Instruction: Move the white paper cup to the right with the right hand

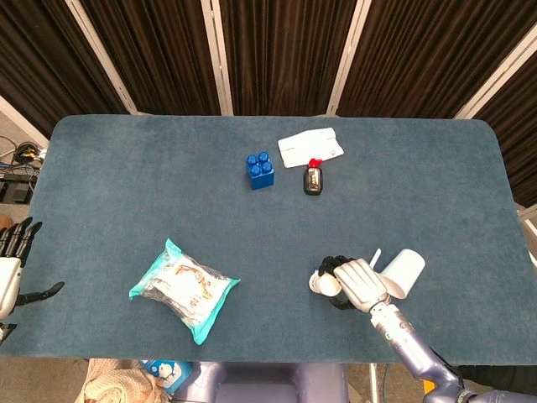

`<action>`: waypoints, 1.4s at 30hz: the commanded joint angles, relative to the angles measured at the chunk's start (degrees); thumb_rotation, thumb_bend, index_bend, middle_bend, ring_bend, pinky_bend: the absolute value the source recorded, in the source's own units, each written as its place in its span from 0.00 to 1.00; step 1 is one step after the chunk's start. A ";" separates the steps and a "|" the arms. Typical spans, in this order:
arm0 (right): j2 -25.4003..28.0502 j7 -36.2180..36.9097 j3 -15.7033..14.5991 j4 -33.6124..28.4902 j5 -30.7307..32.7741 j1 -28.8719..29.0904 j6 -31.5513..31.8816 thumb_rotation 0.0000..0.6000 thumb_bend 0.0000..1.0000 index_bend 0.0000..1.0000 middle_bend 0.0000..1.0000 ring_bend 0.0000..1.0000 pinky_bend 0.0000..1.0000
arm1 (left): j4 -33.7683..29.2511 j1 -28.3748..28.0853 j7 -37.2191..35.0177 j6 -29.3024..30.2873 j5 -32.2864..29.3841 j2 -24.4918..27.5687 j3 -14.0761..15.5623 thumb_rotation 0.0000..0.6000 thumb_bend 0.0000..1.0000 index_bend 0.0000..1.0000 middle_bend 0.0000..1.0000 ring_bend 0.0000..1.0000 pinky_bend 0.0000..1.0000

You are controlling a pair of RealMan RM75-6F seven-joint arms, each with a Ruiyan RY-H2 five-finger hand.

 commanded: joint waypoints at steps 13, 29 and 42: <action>1.34 -7.23 -0.65 -1.75 4.97 -0.39 1.66 1.00 0.33 0.00 0.09 0.17 0.38 | -0.01 0.14 -0.19 0.19 0.37 0.03 0.06 1.00 0.00 0.00 0.00 0.00 0.01; 16.68 0.55 -4.01 -5.53 -2.11 -12.21 19.53 1.00 0.33 0.00 0.00 0.01 0.18 | -0.08 0.25 0.19 0.36 0.66 -0.03 0.17 1.00 0.00 0.00 0.00 0.00 0.01; 21.71 11.50 -6.96 0.55 -4.89 -24.92 32.93 1.00 0.33 0.00 0.00 0.00 0.04 | 0.21 0.43 0.84 1.00 2.19 -0.34 0.75 1.00 0.00 0.00 0.00 0.00 0.01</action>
